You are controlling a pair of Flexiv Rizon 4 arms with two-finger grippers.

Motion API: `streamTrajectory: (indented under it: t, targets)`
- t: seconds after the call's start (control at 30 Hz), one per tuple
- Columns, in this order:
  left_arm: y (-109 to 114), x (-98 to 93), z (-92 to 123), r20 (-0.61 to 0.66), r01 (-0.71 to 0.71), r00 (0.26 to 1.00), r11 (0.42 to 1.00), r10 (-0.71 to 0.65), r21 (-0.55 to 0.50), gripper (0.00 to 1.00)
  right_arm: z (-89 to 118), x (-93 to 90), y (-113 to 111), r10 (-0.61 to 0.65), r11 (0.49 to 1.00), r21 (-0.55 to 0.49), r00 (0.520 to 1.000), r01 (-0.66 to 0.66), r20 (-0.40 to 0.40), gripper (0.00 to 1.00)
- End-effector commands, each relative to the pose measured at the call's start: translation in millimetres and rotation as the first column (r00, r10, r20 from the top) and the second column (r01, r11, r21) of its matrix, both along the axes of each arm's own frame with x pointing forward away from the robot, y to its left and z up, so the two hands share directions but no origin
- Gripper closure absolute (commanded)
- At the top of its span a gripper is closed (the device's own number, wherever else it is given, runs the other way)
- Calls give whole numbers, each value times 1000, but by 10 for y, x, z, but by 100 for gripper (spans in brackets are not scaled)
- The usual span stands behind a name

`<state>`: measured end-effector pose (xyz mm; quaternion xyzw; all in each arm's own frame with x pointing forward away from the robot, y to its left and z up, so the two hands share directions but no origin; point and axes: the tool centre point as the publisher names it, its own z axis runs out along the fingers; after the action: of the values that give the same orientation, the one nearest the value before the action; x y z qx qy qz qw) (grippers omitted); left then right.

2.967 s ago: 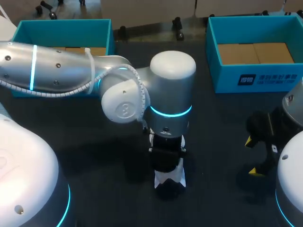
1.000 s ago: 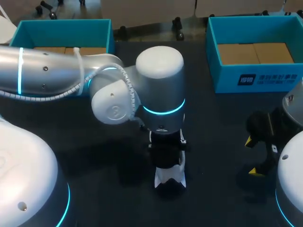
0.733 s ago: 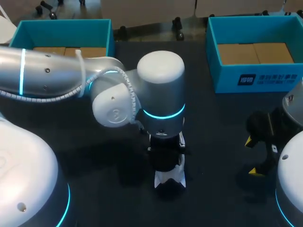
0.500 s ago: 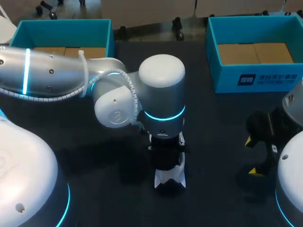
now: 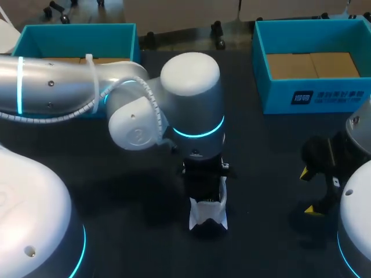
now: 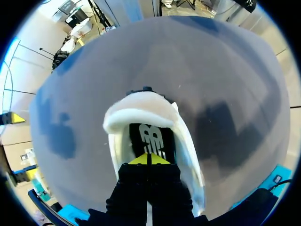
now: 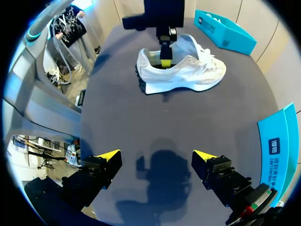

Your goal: Take the shoe out of the shoebox, open the shoe tongue, remove and reinsert the insole, then place the shoe into the shoebox

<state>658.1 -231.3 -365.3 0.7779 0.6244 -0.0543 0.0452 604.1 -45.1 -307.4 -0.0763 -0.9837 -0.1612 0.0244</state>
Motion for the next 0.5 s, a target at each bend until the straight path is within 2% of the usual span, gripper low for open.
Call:
streamTrajectory:
  t: [0.03,0.23,0.5]
  targets:
    - [95,-71,179,67,-12,998,1000,12,-3,100,-2,-20,0,-1,1000,-2,1000,1,4,0]
    - [73,76,72,86,-75,994,997,73,21,100,-2,-20,0,-1,1000,-2,1000,1,4,0]
    - [48,166,4,91,-155,985,986,149,55,100,-2,-20,0,-1,1000,-2,1000,1,4,0]
